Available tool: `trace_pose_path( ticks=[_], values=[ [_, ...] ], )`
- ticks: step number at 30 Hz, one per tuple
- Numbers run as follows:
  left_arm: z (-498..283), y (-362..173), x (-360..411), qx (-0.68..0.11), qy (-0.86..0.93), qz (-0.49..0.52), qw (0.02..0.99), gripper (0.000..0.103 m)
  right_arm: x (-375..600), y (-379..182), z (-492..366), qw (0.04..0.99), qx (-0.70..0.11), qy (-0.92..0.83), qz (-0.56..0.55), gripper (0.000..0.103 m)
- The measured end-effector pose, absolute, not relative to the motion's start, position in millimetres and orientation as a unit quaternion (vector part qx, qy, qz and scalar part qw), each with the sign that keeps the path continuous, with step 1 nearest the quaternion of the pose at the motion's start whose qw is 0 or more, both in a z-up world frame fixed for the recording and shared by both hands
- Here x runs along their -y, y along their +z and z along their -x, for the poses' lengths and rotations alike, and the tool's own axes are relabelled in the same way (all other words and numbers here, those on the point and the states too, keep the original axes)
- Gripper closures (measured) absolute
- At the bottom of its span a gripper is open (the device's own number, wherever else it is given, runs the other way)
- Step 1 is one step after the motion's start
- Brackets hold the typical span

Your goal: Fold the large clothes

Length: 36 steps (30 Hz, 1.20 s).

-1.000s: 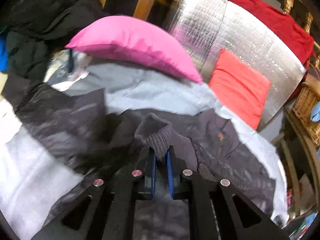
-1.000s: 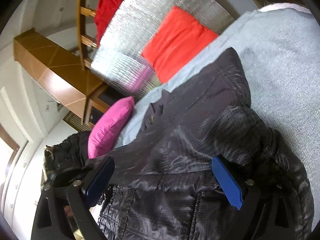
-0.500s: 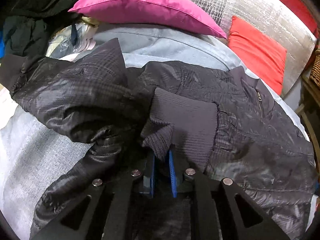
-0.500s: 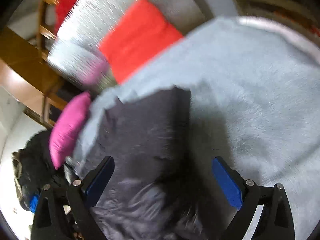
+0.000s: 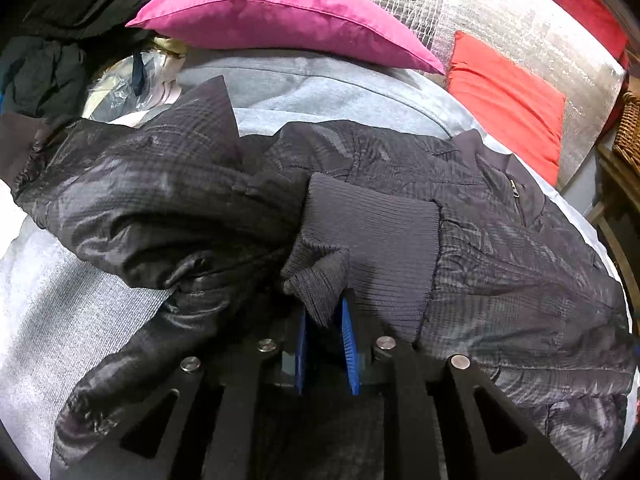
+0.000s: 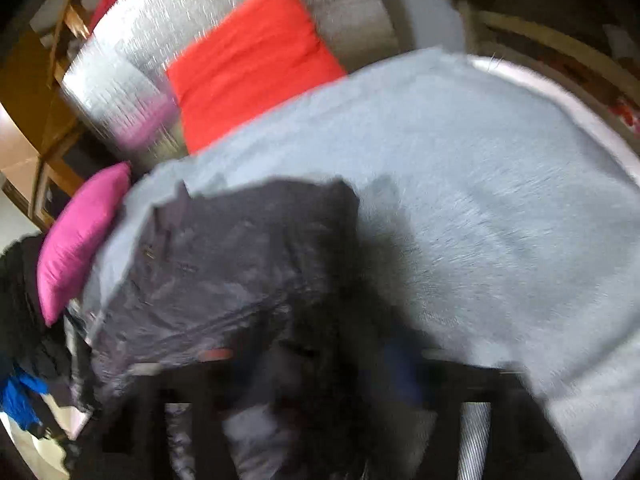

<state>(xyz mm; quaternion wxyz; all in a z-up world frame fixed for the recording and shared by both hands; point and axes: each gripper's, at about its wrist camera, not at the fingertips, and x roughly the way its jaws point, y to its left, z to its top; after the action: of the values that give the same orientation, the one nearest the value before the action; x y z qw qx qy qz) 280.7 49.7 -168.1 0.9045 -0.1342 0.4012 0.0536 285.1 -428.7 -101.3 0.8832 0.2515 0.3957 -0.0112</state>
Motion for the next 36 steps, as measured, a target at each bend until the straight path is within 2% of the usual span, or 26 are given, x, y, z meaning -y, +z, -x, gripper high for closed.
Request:
trace_pose_path(
  ticks=[3,6,7,9,10,11,14,17,18,19,20,24,28,30,31,33,34,36],
  values=[
    [-280.9,-168.1,-49.6,-0.401,0.055,0.131,0.905,0.084,411.4,-95.8,-267.4,0.881,-0.418,0.011,-0.223,0.026],
    [-280.7,-168.2,-50.5,-0.4,0.054,0.132,0.905,0.084,400.0,-119.1,-263.2,0.866,-0.465,0.017,-0.185,0.026],
    [-280.7,-168.2,-50.4,-0.4,0.054,0.132,0.905,0.084,397.8,-133.4,-264.6,0.853,-0.486,0.031,-0.186,0.036],
    [-280.2,-168.0,-51.5,-0.4,0.051,0.136,0.905,0.084,396.4,-131.1,-259.4,0.854,-0.485,0.046,-0.182,0.067],
    [-280.3,-168.3,-51.7,-0.4,0.051,0.135,0.905,0.083,391.0,-113.7,-253.1,0.871,-0.462,0.045,-0.157,0.074],
    [-280.5,-168.3,-50.8,-0.4,0.051,0.133,0.906,0.082,388.4,-104.2,-249.4,0.881,-0.448,0.043,-0.144,0.074],
    [-281.3,-168.2,-46.1,-0.4,0.045,0.122,0.907,0.074,398.2,-124.5,-252.1,0.87,-0.474,0.02,-0.137,0.075],
    [-282.0,-168.6,-46.9,-0.402,0.043,0.125,0.906,0.074,405.7,-137.8,-246.0,0.873,-0.463,0.014,-0.152,0.066],
    [-282.1,-168.7,-46.7,-0.402,0.044,0.124,0.906,0.074,408.9,-133.8,-243.5,0.873,-0.461,0.003,-0.158,0.058],
    [-282.0,-168.7,-46.5,-0.401,0.044,0.122,0.907,0.074,411.6,-131.3,-240.8,0.875,-0.458,-0.005,-0.155,0.044],
    [-282.0,-168.7,-46.3,-0.401,0.045,0.12,0.907,0.074,414.7,-124.5,-237.7,0.877,-0.456,-0.018,-0.149,0.041],
    [-282.2,-168.9,-46.4,-0.401,0.045,0.12,0.907,0.075,406.9,-83.4,-221.7,0.906,-0.399,-0.046,-0.132,0.041],
    [-282.1,-169.0,-47.2,-0.401,0.043,0.123,0.907,0.075,367.1,-56.5,-217.1,0.924,-0.355,0.027,-0.137,0.041],
    [-282.1,-168.8,-47.6,-0.401,0.042,0.124,0.907,0.075,355.6,-68.0,-219.4,0.918,-0.37,0.06,-0.133,0.037],
    [-282.2,-168.8,-47.7,-0.401,0.041,0.124,0.907,0.075,351.3,-93.0,-229.8,0.903,-0.409,0.055,-0.122,0.036],
    [-283.3,-168.0,-46.0,-0.404,0.035,0.122,0.906,0.07,358.5,-129.7,-241.1,0.879,-0.458,0.031,-0.127,0.037],
    [-283.8,-166.8,-45.8,-0.405,0.035,0.121,0.906,0.068,356.8,-124.3,-237.3,0.895,-0.432,0.021,-0.113,0.037],
    [-283.4,-159.3,-49.2,-0.417,0.027,0.117,0.901,0.056,349.8,-106.4,-235.9,0.891,-0.435,0.029,-0.122,0.037]
  ],
)
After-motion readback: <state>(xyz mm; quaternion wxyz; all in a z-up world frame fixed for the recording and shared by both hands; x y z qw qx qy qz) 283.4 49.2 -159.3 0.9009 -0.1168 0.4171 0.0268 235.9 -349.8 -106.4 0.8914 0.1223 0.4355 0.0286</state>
